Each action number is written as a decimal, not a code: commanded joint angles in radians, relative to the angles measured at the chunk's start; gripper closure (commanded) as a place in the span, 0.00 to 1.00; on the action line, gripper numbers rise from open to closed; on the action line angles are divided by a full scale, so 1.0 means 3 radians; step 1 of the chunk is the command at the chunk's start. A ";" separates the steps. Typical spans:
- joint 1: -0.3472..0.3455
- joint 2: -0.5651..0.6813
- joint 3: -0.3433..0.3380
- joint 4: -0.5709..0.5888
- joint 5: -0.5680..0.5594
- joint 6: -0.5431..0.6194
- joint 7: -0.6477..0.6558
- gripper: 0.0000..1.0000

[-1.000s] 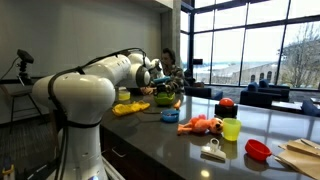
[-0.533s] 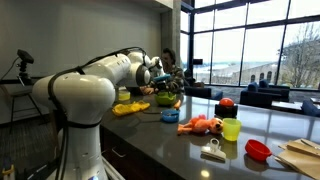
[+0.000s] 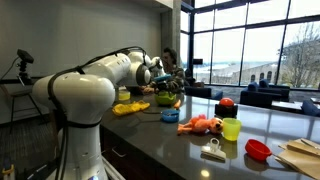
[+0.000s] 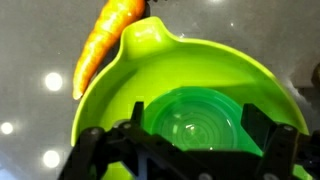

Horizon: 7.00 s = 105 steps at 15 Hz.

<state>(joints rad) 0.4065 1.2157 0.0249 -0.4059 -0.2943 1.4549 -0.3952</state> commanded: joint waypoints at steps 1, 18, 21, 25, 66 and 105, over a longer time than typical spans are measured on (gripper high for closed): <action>-0.0011 0.0120 -0.0123 0.0204 0.0020 -0.0123 -0.0041 0.00; -0.0078 -0.0043 -0.0089 -0.0102 0.0026 -0.0006 0.0007 0.07; -0.0081 -0.0041 -0.0061 -0.0103 0.0057 0.0000 0.0005 0.05; -0.0065 -0.0036 -0.0017 -0.0110 0.0078 0.0007 -0.0009 0.14; 0.0087 -0.0322 -0.0135 -0.0148 -0.0069 -0.0075 0.0103 0.09; -0.0306 -0.0323 0.0262 -0.0158 0.0484 -0.0316 -0.1280 0.00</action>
<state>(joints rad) 0.3416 1.1439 0.0709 -0.4143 -0.1905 1.3342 -0.7462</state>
